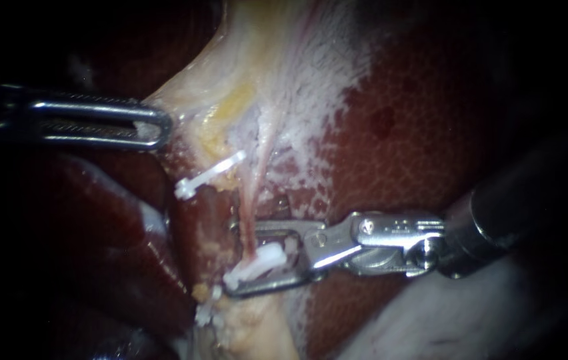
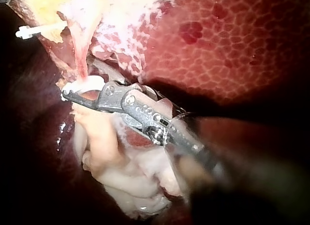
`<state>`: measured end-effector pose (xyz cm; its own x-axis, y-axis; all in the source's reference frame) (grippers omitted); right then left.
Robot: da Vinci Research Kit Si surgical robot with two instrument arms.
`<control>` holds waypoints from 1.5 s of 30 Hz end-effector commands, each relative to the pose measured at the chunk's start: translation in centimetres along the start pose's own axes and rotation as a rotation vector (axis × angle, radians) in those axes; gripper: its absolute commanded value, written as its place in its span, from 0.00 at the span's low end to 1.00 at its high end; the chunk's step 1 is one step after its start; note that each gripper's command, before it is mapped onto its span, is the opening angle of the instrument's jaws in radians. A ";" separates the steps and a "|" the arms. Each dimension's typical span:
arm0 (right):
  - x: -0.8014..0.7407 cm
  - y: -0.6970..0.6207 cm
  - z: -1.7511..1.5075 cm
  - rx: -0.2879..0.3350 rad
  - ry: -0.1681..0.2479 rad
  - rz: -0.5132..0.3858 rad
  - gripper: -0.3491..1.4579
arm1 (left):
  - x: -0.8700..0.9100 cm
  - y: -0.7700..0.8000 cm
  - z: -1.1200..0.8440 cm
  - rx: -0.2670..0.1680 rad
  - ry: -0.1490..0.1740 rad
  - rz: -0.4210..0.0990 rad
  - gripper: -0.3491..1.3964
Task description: Going back second clip right tube
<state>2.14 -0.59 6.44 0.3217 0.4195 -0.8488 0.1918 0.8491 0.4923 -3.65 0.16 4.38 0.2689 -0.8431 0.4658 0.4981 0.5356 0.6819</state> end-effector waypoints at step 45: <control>0.02 -0.02 0.07 -0.013 -0.003 0.353 0.52 | -0.01 -0.03 0.01 0.004 0.001 0.000 0.00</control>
<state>2.21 -0.64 6.43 0.3707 0.6868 -0.6252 0.0613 0.6536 0.7544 -3.68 0.16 4.37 0.2696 -0.8435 0.4647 0.4955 0.5353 0.6841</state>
